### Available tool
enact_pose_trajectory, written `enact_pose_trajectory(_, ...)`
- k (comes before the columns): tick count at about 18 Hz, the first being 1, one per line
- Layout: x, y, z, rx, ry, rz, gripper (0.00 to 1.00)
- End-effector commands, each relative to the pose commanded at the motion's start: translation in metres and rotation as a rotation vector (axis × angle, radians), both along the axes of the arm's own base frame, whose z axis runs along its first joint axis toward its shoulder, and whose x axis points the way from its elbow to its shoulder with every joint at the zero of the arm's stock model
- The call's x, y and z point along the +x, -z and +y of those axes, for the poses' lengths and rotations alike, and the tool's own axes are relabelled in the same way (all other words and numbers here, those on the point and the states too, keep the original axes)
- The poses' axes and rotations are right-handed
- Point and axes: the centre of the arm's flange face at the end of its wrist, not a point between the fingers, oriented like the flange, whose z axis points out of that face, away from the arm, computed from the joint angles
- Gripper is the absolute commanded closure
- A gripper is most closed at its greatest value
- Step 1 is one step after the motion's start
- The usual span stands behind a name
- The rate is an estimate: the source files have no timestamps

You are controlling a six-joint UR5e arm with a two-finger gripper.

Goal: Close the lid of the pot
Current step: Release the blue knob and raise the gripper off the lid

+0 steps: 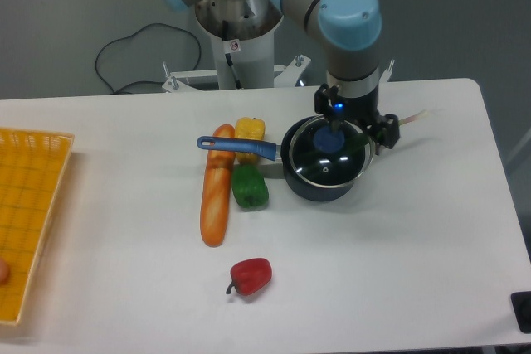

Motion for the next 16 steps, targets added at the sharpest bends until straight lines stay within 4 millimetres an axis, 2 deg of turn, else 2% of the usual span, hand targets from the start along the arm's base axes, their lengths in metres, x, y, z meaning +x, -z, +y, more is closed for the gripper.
enact_pose_trajectory(4,-0.017,-0.006,-0.006,0.048,-0.021,-0.067,0.00)
enact_pose_trajectory(7,-0.019,0.003,-0.001,0.065,0.052,-0.104,0.00)
enact_pose_trajectory(10,-0.033,0.016,0.003,0.059,0.204,-0.130,0.00)
enact_pose_trajectory(12,-0.037,0.020,0.004,0.049,0.217,-0.132,0.00)
enact_pose_trajectory(16,-0.048,0.012,-0.002,0.038,0.207,-0.103,0.00)
